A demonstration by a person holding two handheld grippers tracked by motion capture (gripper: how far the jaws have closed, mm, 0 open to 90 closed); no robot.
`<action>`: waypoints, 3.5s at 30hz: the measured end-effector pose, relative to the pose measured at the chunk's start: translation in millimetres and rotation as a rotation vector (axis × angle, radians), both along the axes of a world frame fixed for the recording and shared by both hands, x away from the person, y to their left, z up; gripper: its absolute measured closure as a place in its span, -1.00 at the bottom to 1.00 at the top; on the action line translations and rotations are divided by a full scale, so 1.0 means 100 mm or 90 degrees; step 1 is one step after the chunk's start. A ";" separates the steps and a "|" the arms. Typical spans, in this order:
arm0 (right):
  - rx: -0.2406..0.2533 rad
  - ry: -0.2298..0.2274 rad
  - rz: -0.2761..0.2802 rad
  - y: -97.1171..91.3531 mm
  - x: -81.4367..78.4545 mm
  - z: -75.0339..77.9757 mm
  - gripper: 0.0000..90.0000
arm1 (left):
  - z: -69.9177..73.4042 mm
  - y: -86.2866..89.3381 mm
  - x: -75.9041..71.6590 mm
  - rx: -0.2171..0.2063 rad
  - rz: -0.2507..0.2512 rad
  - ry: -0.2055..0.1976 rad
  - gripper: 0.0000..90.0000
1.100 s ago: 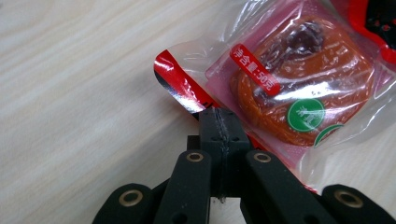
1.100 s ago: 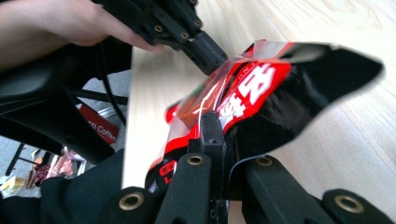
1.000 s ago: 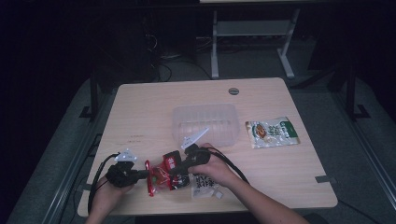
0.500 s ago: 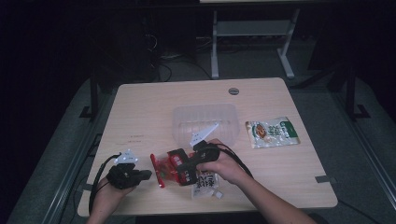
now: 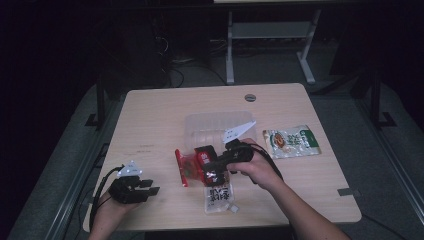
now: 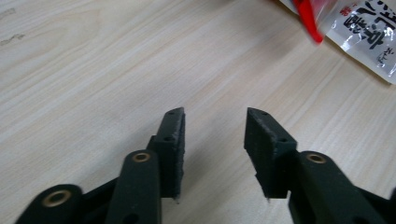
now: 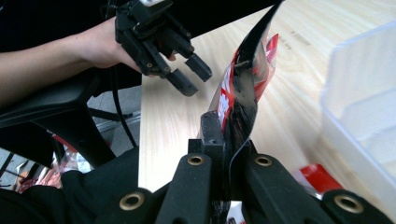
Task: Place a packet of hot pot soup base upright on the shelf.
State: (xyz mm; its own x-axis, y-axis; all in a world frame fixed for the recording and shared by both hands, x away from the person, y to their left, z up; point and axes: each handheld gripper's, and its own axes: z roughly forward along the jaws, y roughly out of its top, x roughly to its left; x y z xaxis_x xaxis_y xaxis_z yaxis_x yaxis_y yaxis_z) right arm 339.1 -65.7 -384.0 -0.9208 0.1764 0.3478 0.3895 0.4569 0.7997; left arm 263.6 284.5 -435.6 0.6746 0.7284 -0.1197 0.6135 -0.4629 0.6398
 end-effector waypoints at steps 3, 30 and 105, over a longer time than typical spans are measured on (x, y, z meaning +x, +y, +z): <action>0.005 -0.004 -0.008 -0.07 0.03 0.03 1.00 | -0.01 0.00 0.00 0.006 0.001 -0.003 0.18; 0.020 -0.044 -0.165 -0.67 0.38 0.30 1.00 | -0.05 -0.02 -0.01 0.019 -0.004 -0.030 -0.42; -0.043 -0.005 -0.174 -0.12 0.84 -0.08 0.77 | -0.11 -0.08 0.02 0.025 -0.023 -0.013 -0.43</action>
